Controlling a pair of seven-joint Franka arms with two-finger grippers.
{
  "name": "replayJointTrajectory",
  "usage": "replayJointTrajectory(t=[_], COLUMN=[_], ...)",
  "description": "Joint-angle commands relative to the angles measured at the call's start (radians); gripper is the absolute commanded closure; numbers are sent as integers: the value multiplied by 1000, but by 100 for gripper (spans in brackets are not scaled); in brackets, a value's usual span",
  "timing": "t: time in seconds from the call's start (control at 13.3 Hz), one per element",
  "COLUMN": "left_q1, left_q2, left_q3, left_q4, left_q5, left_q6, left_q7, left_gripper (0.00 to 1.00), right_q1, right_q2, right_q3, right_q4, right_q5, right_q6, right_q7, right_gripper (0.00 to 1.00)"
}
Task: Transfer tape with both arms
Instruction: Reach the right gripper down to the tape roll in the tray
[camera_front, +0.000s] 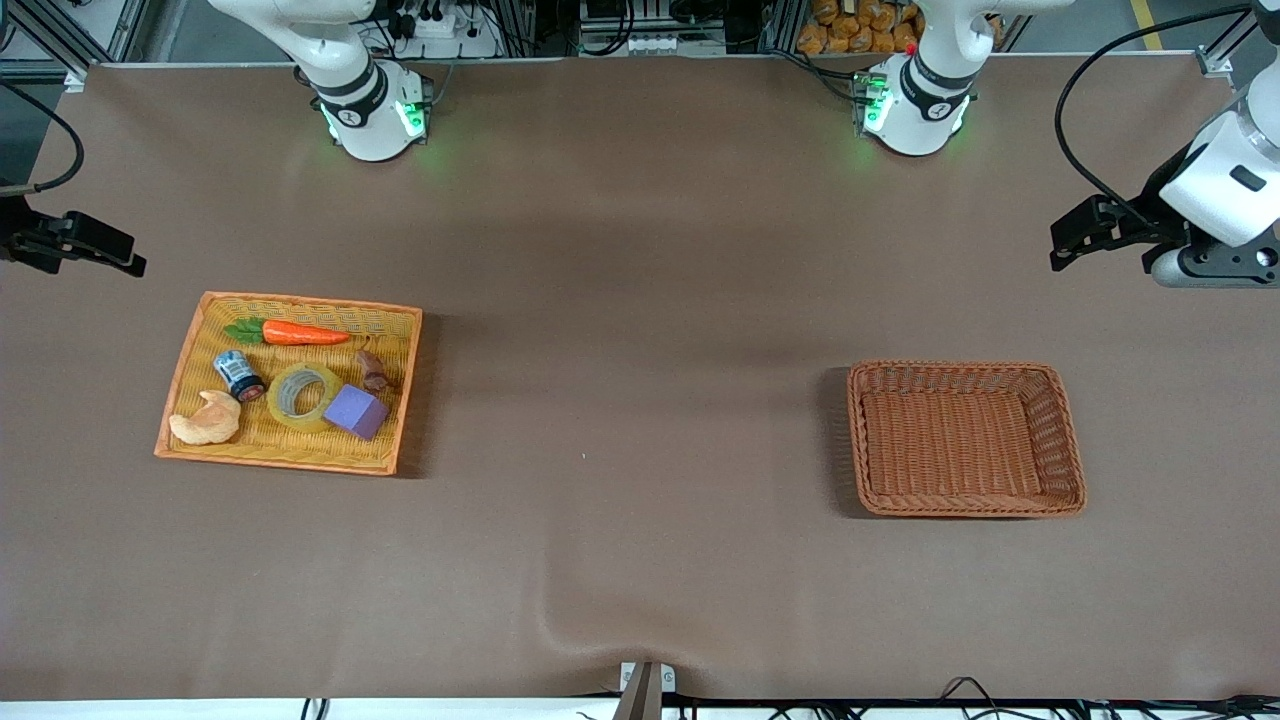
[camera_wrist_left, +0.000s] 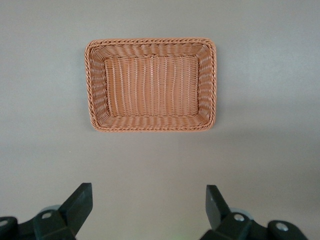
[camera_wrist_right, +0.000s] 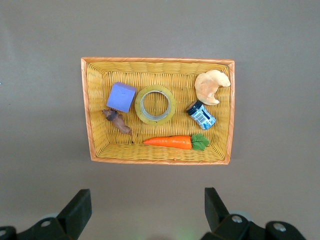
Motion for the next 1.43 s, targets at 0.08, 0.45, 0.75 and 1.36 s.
replayJointTrajectory(t=[0.08,0.45,0.75,1.36], left_q1=[-3,-4,-4,-6], left_q2=[8,8,8,31], left_q3=[0,0,0,0], left_q4=[21,21,21,52], left_q5=[11,11,11,10], left_q6=[-17,-17,-17,-17], left_q7=[7,10,13,58], left_gripper=[0,0,0,0], right_q1=[-15,-14,19,86], right_q2=[1,7,7,37], right_q3=[16,18,18,18], right_q4=[1,-19,-135,-376], right_q5=[-10,-7,-7,-7], right_q6=[4,10,149,404], right_q7=[6,4,1,-46], right_gripper=[0,0,0,0])
